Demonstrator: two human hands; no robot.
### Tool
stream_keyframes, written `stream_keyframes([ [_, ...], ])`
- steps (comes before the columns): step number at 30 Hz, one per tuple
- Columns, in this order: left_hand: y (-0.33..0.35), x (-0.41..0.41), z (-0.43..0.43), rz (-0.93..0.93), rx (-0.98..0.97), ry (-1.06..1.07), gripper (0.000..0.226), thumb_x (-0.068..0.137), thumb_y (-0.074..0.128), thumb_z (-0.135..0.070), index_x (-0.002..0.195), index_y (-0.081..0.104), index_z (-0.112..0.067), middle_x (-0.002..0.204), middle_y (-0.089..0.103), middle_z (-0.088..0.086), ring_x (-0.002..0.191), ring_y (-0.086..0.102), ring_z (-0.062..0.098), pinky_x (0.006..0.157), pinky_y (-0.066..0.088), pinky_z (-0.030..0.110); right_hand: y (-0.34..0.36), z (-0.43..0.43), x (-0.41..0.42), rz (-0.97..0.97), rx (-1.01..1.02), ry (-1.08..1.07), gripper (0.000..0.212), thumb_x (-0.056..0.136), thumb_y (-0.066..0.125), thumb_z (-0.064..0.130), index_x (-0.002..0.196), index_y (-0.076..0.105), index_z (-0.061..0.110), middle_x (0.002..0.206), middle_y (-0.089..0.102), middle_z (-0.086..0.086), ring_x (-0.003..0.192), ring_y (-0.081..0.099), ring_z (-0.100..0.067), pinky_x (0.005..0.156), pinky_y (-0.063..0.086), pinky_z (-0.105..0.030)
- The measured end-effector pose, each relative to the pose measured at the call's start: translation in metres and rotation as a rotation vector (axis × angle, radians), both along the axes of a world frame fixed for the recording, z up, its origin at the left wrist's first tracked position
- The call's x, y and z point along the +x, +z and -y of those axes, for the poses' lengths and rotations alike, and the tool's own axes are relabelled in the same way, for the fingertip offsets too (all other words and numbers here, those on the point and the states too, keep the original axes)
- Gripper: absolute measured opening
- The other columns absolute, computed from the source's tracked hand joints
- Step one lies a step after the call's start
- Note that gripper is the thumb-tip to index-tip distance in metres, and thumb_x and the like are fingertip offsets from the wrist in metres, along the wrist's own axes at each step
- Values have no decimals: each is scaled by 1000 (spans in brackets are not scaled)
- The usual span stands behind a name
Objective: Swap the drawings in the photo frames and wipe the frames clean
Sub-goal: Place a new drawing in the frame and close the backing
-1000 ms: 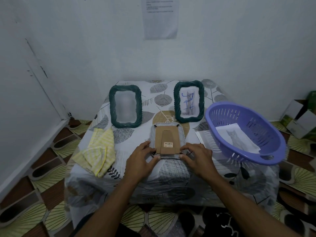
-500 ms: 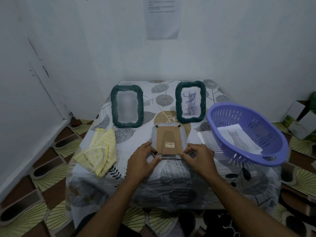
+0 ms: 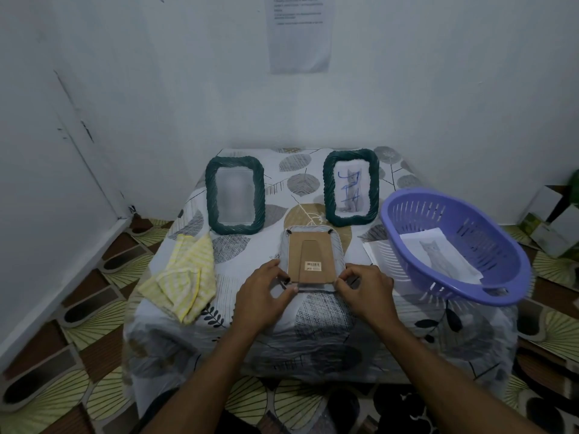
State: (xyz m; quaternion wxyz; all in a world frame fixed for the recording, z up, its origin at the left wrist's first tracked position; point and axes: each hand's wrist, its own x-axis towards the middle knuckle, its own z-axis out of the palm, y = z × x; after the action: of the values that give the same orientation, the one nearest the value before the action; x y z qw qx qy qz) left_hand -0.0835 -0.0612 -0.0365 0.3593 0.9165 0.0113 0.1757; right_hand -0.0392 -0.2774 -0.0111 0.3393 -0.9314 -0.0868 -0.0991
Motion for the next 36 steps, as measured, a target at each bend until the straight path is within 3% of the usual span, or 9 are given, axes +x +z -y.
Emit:
stream_keyframes([
  [3,8,4,0,-25,3,-27,36,79,65,-47,103,63,-20,121,61,-4,110,57,15,88,44,26,6,-2,5,-47,0,3,4,83,62,34,85,64,32,77,64,11,89,59,-17,88,42,-38],
  [8,30,26,20,-14,99,5,39,88,55,-44,115,61,-16,124,58,3,113,51,21,95,42,37,13,-11,22,-163,87,8,26,93,50,25,118,57,20,112,66,-6,103,59,-24,87,47,-34],
  [12,51,42,44,-102,54,-50,42,91,57,-39,120,60,-10,123,61,9,112,55,24,94,43,32,25,-18,20,-197,305,-16,25,97,45,13,117,59,17,105,64,-4,73,57,-6,60,43,-18],
  [16,63,54,58,-259,-81,9,72,80,49,-68,129,54,-16,134,54,7,121,48,27,101,42,41,33,-26,17,-235,663,-21,24,100,39,17,99,61,25,105,68,-3,92,64,-17,81,55,-36],
  [18,70,58,60,-331,-129,29,95,65,42,-85,134,47,-21,140,47,2,126,43,28,103,40,47,46,-28,16,-280,857,16,24,101,37,13,101,60,19,107,67,-5,97,64,-18,72,53,-24],
  [20,77,58,58,-312,-162,41,90,63,51,-78,132,48,-20,135,50,2,123,45,27,102,40,46,59,-28,15,-301,961,70,22,101,38,11,105,59,14,109,68,-5,100,64,-15,69,51,-19],
  [25,86,48,43,-156,-700,21,24,84,66,-30,106,65,-21,112,64,-1,104,59,16,85,48,32,65,-29,21,-312,955,95,22,101,39,11,114,57,9,113,67,-5,105,60,-12,60,52,-15],
  [30,86,33,29,-234,-1440,-108,29,92,46,-19,106,64,-2,99,69,20,88,66,33,81,54,43,54,-32,28,-429,827,25,18,98,48,17,115,56,17,106,63,-1,98,60,-18,73,47,-29],
  [36,60,25,13,-249,-1451,-74,36,90,38,-4,121,56,-4,117,63,20,105,60,36,86,53,47,52,-31,24,-516,1162,57,28,95,48,-2,114,62,13,102,72,-8,88,69,-22,66,56,-30],
])
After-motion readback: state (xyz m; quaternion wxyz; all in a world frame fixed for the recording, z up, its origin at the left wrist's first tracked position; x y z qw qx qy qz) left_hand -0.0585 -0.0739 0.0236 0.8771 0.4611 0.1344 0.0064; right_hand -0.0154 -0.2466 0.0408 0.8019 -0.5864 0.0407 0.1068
